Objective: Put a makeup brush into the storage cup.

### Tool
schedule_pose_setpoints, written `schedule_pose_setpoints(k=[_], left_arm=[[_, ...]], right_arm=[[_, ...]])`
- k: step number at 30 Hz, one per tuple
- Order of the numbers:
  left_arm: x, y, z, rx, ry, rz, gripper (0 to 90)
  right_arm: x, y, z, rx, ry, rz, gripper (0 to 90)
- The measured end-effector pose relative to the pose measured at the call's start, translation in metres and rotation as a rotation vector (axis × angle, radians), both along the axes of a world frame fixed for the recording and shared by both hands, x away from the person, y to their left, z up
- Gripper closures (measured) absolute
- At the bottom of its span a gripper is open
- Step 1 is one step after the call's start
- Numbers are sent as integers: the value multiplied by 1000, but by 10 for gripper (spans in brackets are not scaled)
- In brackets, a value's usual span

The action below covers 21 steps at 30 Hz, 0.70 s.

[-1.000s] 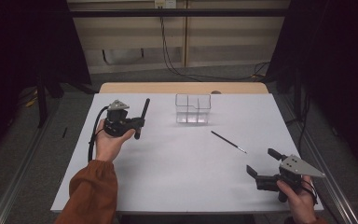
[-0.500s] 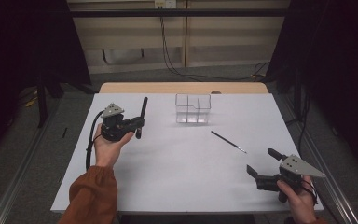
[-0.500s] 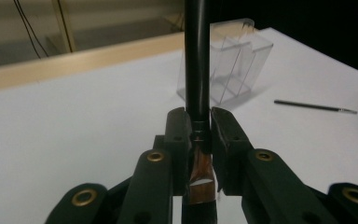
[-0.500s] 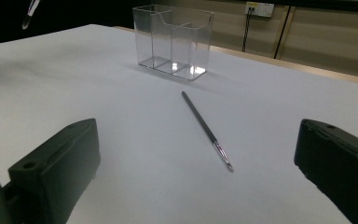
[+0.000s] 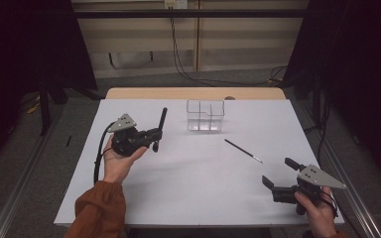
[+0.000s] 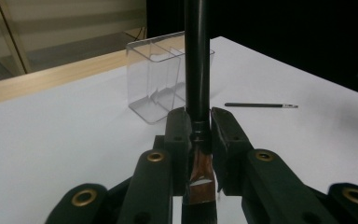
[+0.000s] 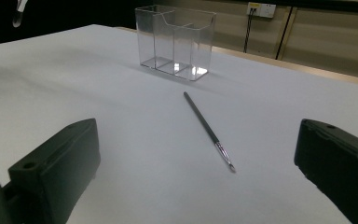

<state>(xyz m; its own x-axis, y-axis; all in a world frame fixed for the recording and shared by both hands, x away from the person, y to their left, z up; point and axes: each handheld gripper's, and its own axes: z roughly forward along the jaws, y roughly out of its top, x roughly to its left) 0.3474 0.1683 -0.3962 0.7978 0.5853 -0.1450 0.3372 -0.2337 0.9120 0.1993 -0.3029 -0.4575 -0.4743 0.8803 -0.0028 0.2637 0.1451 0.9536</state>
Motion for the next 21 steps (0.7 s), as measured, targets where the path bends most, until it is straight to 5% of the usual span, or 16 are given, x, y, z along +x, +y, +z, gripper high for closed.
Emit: schedule_pose_setpoints(k=[6, 21], left_arm=[[-6, -9, 7, -36, -3, -43, 778], [-16, -23, 19, -43, -4, -109, 778]], right_arm=[[-1, 0, 0, 3, -2, 2, 0], [0, 0, 0, 4, 0, 2, 0]])
